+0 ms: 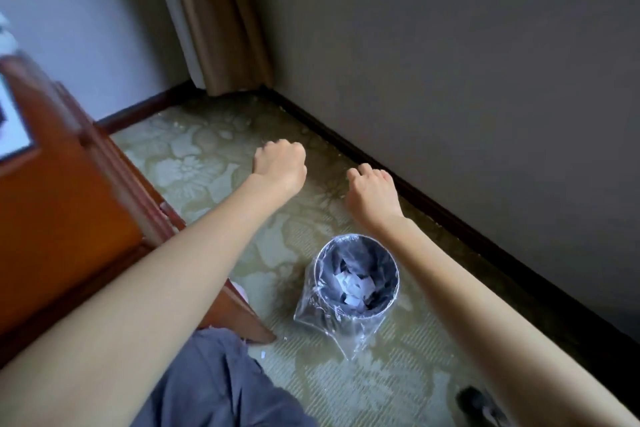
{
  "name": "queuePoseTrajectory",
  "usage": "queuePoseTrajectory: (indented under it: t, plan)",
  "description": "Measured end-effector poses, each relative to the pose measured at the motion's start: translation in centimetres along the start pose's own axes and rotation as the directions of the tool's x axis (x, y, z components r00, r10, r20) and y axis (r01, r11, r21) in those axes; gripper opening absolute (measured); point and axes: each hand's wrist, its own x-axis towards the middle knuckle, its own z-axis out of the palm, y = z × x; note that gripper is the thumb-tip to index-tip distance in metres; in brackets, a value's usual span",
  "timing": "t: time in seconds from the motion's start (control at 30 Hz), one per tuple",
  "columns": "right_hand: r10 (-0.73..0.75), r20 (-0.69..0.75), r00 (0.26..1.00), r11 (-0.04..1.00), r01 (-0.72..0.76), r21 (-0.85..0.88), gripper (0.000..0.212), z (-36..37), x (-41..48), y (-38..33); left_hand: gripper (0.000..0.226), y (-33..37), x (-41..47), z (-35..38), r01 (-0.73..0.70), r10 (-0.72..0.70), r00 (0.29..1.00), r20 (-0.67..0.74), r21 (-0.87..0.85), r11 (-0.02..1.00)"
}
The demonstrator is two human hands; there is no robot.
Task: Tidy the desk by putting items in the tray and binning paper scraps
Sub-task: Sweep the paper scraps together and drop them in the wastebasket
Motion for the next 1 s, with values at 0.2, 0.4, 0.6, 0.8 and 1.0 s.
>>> queuePoseTrajectory:
  t: [0.2, 0.4, 0.6, 0.8, 1.0]
  plan:
    - [-0.187, -0.215, 0.959, 0.97, 0.215, 0.115, 0.02, -7.6, 0.3, -10.0, 0.029, -7.4, -7.0, -6.7, 0.176, -0.195, 0.951, -0.238, -0.101, 0.979]
    - [-0.416, -0.255, 0.873, 0.862, 0.468, 0.196, 0.021, -10.3, -1.4, -21.5, 0.03, -16.9, -14.6, -8.1, 0.378, -0.406, 0.836, -0.369, -0.148, 0.914]
    - [-0.633, -0.215, 0.744, 0.688, 0.668, 0.283, 0.018, -10.4, -4.5, -33.8, 0.03, -27.7, -21.4, -6.4, 0.603, -0.673, 0.667, -0.321, -0.298, 0.74]
    - [-0.715, -0.09, 0.693, 0.615, 0.685, 0.391, 0.024, -8.7, -4.3, -43.4, 0.034, -36.3, -25.1, -5.1, 0.72, -0.792, 0.549, -0.269, -0.329, 0.611]
    - [-0.635, 0.115, 0.764, 0.74, 0.56, 0.372, 0.054, -5.4, 0.6, -51.2, 0.045, -43.1, -23.5, -4.3, 0.743, -0.814, 0.54, -0.215, -0.333, 0.581]
